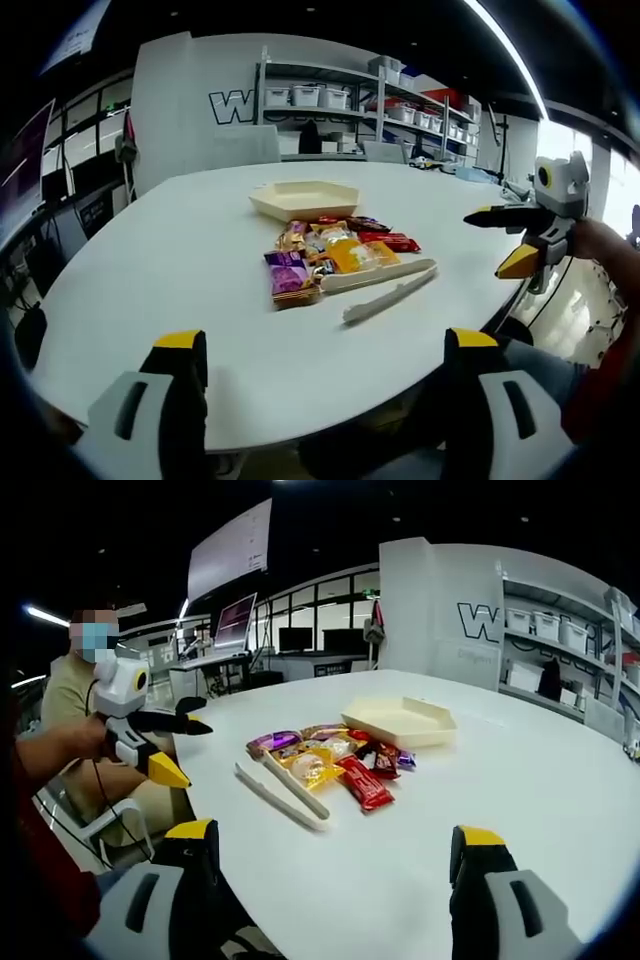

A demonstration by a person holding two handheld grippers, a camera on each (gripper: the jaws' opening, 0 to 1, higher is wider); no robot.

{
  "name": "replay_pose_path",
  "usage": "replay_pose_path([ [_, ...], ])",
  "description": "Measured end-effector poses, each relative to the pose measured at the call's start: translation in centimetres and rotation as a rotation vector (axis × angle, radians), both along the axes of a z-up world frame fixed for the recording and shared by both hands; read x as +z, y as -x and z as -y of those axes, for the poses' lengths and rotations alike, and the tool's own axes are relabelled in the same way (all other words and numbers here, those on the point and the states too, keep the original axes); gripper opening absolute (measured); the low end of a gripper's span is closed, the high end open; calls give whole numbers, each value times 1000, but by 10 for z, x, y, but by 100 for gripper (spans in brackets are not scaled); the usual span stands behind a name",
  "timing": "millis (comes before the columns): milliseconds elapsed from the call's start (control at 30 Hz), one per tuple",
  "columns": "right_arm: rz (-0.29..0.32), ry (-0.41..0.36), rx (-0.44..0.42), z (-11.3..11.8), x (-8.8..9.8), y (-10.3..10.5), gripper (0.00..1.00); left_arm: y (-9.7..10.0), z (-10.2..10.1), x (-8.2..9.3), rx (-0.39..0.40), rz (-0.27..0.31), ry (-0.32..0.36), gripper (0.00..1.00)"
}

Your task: Place the target food into the container with the food tongs after gripping and lifting it, then release it inside without dropping or visibly crushing the food.

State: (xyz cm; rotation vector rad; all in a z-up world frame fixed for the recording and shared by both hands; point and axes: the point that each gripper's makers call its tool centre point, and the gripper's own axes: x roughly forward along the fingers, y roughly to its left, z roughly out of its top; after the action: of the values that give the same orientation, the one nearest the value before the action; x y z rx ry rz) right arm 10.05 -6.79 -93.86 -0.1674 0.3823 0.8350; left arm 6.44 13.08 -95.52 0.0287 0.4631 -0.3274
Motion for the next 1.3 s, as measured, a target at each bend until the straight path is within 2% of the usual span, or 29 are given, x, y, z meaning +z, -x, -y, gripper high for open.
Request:
replay_pose_path([
  [233, -14, 11, 31, -9, -7, 5, 95, -7, 2, 1, -2, 5, 2, 95],
  [500, -33, -33, 66, -21, -9, 10, 94, -18, 4, -4, -22, 2, -31, 95],
  [833, -54, -117, 151, -61, -10, 27, 90, -29, 2, -19, -41, -11, -41, 93],
  [933, -50, -116, 173, -72, -16, 29, 88, -30, 0, -26, -42, -27, -70, 94],
  [1067, -64, -101, 188, -80, -25, 30, 89, -34, -3, -26, -39, -19, -68, 93],
  [1133, -39, -95, 192, -82, -24, 27, 89, -37, -6, -25, -35, -16, -70, 93],
  [1300, -40, -94, 190, -79, -23, 23, 86, -43, -10, -25, -28, -14, -68, 92],
])
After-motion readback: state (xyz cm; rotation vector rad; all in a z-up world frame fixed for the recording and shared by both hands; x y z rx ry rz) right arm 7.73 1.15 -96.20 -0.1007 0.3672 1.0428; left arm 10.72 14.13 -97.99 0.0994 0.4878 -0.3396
